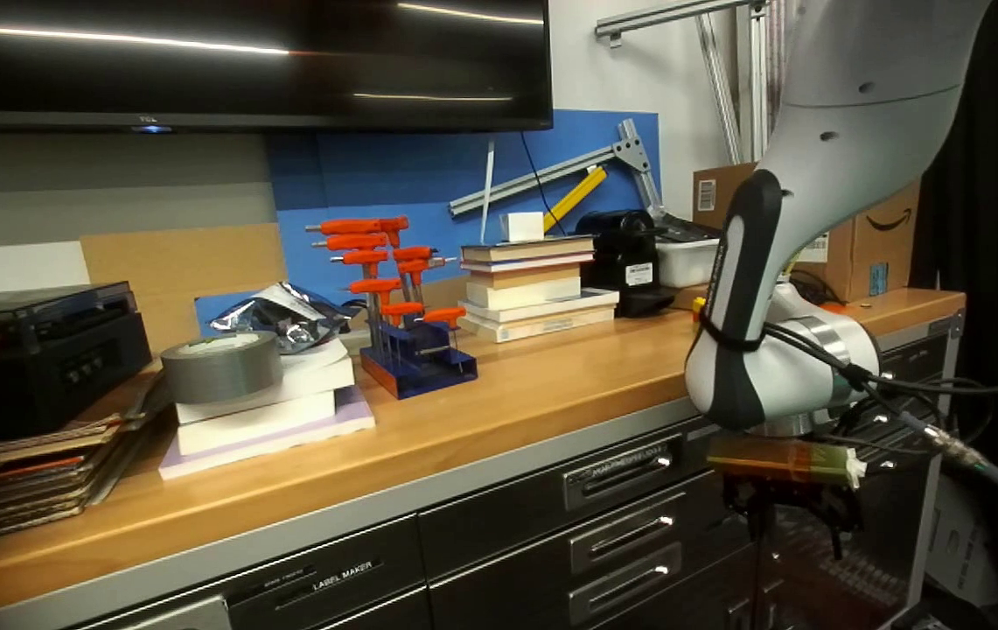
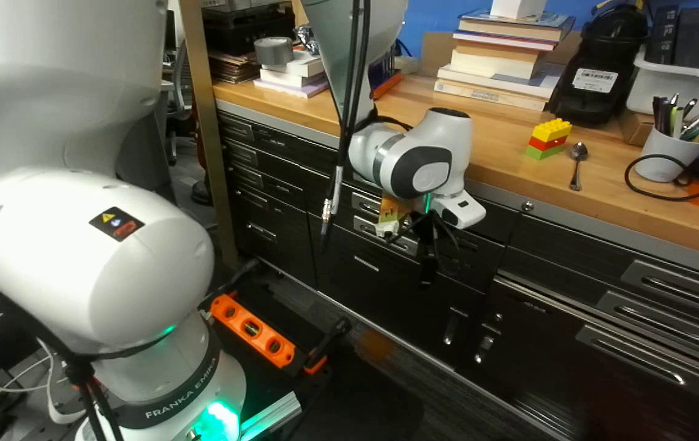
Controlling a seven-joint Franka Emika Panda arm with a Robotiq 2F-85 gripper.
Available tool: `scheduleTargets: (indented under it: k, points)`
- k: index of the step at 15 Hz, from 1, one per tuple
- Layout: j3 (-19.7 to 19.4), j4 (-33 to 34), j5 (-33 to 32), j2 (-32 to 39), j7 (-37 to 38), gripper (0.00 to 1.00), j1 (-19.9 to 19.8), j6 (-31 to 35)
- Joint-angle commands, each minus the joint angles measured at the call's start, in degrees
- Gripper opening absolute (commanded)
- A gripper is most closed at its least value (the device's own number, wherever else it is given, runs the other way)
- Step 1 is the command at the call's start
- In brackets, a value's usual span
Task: Put the black objects in the drawer and close it
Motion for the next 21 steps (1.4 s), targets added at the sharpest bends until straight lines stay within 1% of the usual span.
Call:
scheduleTargets:
  k: [1,3,5,7,9,12,14,15,16,17,19,21]
  points:
    - [-3.37,-6.76,-10.87,-11.66,5.05,1.00,4.59,-4.41]
    - [-3.34,-7.77,-18.69,-16.67,6.85,1.00,5.20,-6.50]
    - [-1.11,-7.87,-26.01,-21.57,7.37,1.00,3.62,-9.13]
    - [2.71,-7.37,-31.25,-26.02,5.38,1.00,0.78,-11.29]
    - [7.30,-6.80,-33.07,-29.89,1.58,1.00,-2.36,-13.15]
    - [13.60,-5.08,-31.12,-35.43,-8.13,1.00,-6.08,-17.20]
    - [16.58,-4.10,-28.65,-38.54,-15.79,1.00,-7.69,-19.01]
    - [17.55,-4.11,-26.83,-40.27,-19.96,1.00,-8.28,-19.16]
    - [14.39,-4.47,-25.06,-42.39,-24.19,1.00,-4.76,-19.94]
    - [18.18,-5.03,-22.10,-44.36,-28.69,1.00,-8.18,-20.63]
    - [18.91,-5.82,-19.09,-48.02,-34.56,1.00,-8.36,-23.41]
    - [20.34,-7.25,-18.15,-52.19,-37.18,1.00,-8.64,-26.27]
